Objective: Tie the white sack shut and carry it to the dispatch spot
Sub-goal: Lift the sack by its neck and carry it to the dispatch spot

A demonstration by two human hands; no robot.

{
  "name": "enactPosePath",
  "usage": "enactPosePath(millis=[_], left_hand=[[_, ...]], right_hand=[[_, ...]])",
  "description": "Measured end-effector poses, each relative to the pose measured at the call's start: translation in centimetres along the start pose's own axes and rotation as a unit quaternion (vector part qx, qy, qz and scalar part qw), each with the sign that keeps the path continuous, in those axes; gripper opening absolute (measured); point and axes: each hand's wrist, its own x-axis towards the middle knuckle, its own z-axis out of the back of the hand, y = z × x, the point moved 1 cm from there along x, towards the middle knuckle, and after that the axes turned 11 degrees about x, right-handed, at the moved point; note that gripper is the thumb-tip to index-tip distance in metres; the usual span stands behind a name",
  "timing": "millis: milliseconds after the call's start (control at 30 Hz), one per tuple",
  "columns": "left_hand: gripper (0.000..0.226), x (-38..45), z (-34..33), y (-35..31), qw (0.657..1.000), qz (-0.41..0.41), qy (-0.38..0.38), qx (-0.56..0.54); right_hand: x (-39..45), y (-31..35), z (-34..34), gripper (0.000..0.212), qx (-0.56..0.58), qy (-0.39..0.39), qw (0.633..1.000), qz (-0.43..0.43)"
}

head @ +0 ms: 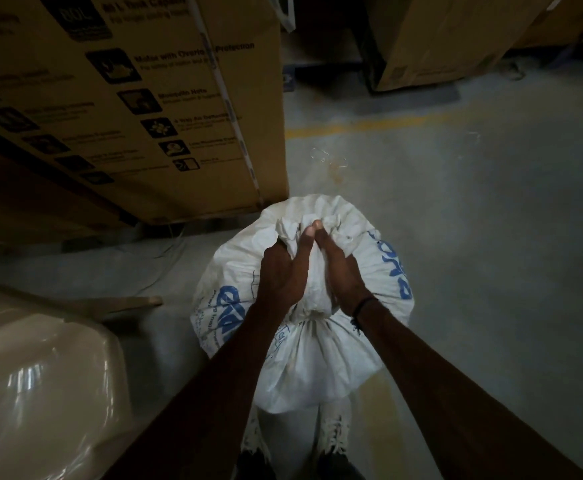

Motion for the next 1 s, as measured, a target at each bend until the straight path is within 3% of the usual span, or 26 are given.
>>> enactPosePath(millis=[100,167,233,367,433,567,667,733,800,867,1000], left_hand=[[0.047,-1.3,-0.2,0.5,0.998,0.022,-0.061,0.018],[0.037,-2.3,0.1,0.1,0.995,0.082,-0.064,-0.009],[0.038,-3.1,0.1,0.1,0.985,0.151,-0.051,-0.069],[0.055,-4.4,1.3,-1.9,0.976,0.183,-0.024,-0.112],[0.044,-5.1,2.2,-3.6,0.972,0.192,-0.026,-0.136],[0.036,-6.6,3.7,-6.9,0.970,0.195,-0.034,-0.140],[0.055,-7.5,5.2,-9.9,0.972,0.177,-0.031,-0.148],[0.035,-8.1,6.4,-12.1,0.973,0.161,-0.034,-0.163],[0.022,-9.2,7.6,-14.3,0.974,0.150,-0.039,-0.168],[0.021,-10.6,9.0,-16.4,0.976,0.130,-0.043,-0.167],[0.021,-13.3,11.5,-20.0,0.977,0.085,-0.035,-0.192]], right_hand=[[-1.3,-0.5,-0.1,0.076,0.013,0.002,1.000,-0.007],[-2.4,-0.4,0.0,0.083,-0.001,-0.006,1.000,-0.018],[-3.5,-0.2,0.0,0.088,-0.023,-0.004,1.000,-0.018],[-6.4,2.2,-0.2,0.063,-0.048,-0.006,0.999,0.001],[-7.8,3.9,-0.6,0.062,-0.061,-0.005,0.998,0.013],[-10.7,6.9,-1.1,0.058,-0.086,-0.004,0.996,0.029],[-12.7,9.2,-1.7,0.080,-0.090,-0.018,0.995,0.050],[-14.3,11.0,-2.1,0.087,-0.088,-0.024,0.993,0.076],[-16.9,13.4,-2.6,0.078,-0.089,-0.018,0.991,0.103],[-19.2,15.0,-2.7,0.059,-0.084,-0.018,0.990,0.115],[-23.3,17.8,-3.1,0.042,-0.059,-0.023,0.989,0.136]])
